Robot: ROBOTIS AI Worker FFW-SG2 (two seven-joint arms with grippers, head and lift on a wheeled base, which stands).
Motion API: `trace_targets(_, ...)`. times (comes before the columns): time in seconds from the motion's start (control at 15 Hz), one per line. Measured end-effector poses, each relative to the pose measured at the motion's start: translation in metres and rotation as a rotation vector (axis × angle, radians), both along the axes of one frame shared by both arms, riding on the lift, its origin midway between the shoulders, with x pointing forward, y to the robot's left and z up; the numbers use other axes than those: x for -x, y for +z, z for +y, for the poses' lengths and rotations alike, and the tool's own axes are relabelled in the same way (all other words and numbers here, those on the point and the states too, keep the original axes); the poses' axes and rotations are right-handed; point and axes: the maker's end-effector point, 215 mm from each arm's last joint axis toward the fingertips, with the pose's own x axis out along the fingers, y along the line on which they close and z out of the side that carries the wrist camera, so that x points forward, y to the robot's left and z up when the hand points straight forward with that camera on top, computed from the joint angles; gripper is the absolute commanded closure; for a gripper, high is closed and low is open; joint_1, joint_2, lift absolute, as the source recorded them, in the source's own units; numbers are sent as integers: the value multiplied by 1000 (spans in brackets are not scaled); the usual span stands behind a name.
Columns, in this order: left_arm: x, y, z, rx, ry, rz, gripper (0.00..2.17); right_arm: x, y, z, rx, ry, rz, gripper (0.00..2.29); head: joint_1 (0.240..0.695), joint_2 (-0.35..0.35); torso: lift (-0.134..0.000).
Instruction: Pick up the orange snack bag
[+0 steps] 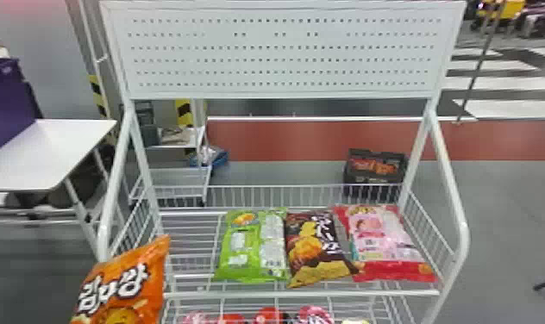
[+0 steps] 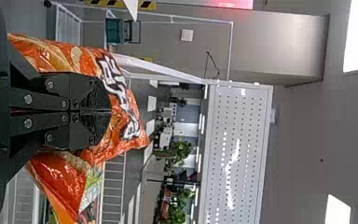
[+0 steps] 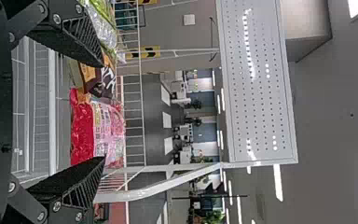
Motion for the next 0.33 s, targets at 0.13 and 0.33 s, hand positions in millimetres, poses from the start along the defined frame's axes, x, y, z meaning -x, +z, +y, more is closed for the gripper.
trace_targets(0.13, 0, 0, 0, 0, 0, -1, 1366, 0, 0, 0, 1, 0, 3, 194, 499, 0, 0)
trace_targets(0.33, 0, 1, 1, 0, 2, -2, 1366, 0, -1, -1, 4, 0, 9, 194, 499, 0, 0)
